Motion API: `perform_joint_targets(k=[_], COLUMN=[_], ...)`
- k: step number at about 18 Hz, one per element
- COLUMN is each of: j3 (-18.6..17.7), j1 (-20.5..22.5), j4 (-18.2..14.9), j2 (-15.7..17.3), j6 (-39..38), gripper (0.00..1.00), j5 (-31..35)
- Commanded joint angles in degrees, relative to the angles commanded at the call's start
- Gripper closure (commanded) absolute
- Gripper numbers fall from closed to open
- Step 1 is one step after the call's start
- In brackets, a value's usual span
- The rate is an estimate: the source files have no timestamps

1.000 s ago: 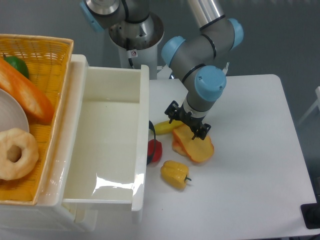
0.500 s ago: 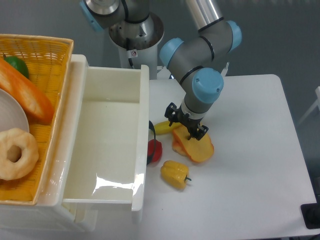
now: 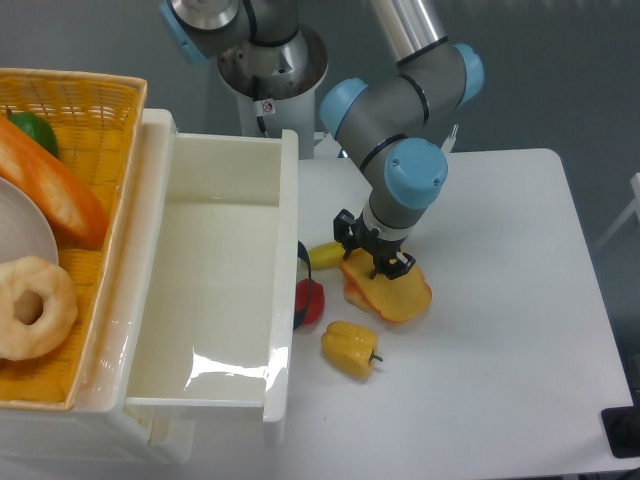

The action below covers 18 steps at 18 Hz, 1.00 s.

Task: Pick up the bread slice

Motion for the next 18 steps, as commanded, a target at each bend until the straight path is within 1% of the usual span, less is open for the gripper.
perform_joint_targets(k=[1,2,3,4,5,7,8,9,10,11,14,18], j3=[0.09,0.09,0.09,0.18,0.35,1.23,2.19,3.24,4.47,5.53,5.98,2.65], j1=[0.00,0.00,0.09,0.09,0.26,0.53,0.96,1.14,1.32,1.32,1.67,2.02], j4=[0.00,0.00,0.00,0.00,0.00,0.00,0.00,0.00,-0.17,-0.18,-0.18,-0.26], j2=[0.00,0.00,0.00,0.00,0.00,0.09,0.00,-0.17,-0.78,-1.40,-1.85,-1.58], j6=[0.00,-0.09,0.00,0.00,-0.09,0.00,0.09,-0.09,-0.09,-0.17,-0.17,0.09], gripper=[0.94,1.00,1.00,0.98,0.84,0.27,0.16,0.09,0.06,0.05,0.02,0.01], j5=[0.00,0.09,0.00,0.00,0.00,-0.09,-0.09,-0.17,-0.09,-0.09,0.00,-0.09])
